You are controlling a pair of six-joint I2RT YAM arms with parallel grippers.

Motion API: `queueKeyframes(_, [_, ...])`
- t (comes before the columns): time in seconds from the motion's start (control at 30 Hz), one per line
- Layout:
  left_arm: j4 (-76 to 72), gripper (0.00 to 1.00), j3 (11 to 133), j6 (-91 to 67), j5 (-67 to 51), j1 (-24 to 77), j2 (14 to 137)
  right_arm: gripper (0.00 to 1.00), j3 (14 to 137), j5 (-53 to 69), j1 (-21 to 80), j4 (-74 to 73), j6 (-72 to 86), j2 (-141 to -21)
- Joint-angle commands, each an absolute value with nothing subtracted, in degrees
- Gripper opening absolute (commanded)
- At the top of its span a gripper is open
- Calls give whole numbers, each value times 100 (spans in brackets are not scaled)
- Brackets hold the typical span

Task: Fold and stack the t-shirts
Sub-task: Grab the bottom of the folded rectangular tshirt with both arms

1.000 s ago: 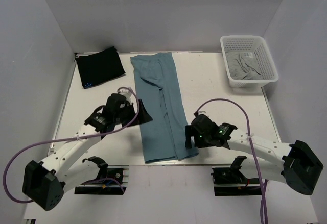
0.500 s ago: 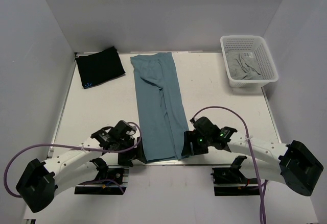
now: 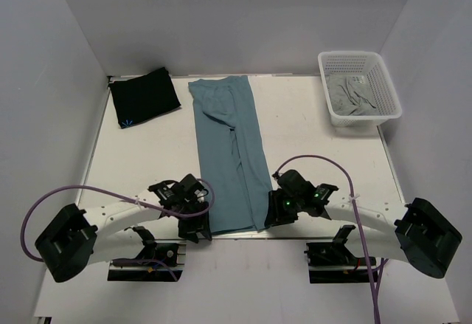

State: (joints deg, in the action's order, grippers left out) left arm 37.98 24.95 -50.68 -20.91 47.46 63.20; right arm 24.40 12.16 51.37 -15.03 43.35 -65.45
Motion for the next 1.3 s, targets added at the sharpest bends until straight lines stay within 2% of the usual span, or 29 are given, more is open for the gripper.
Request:
queueKeyframes(0.0, [2769, 57, 2443, -5063, -1618, 4931, 6775, 36, 2285, 1046, 5150, -1678, 4298, -6662])
queueKeyframes(0.27, [2232, 47, 2716, -4948, -1564, 5045, 7515, 36, 2347, 914, 5150, -1696, 4210, -6662])
queueKeyframes(0.33, [2232, 47, 2769, -4887, -1626, 5098, 7585, 36, 2355, 897, 5142, -1696, 4201, -6688])
queueKeyframes(0.4, [2285, 52, 2829, -4825, -1679, 5150, 7436, 36, 2373, 870, 5159, -1731, 4201, -6697])
queueKeyframes(0.43, [2346, 62, 2830, -4747, -1679, 5150, 7235, 36, 2364, 861, 5150, -1749, 4184, -6723])
queueKeyframes(0.53, [2583, 70, 3032, -4746, -1470, 5150, 6831, 36, 2364, 844, 5142, -1731, 4219, -6732])
queueKeyframes(0.63, [2584, 74, 3094, -4746, -1092, 5150, 6373, 36, 2390, 853, 5168, -1705, 4219, -6759])
queueKeyframes(0.83, [2672, 74, 3243, -4746, -747, 5150, 6546, 36, 2531, 835, 5150, -1749, 4157, -6838])
queueKeyframes(0.97, [2873, 69, 3296, -4623, -896, 5150, 6934, 35, 2531, 791, 5150, -1802, 4166, -6864])
queueKeyframes(1.27, [3463, 57, 3182, -4623, -1203, 5150, 6935, 35, 2487, 817, 5150, -1810, 4245, -6864])
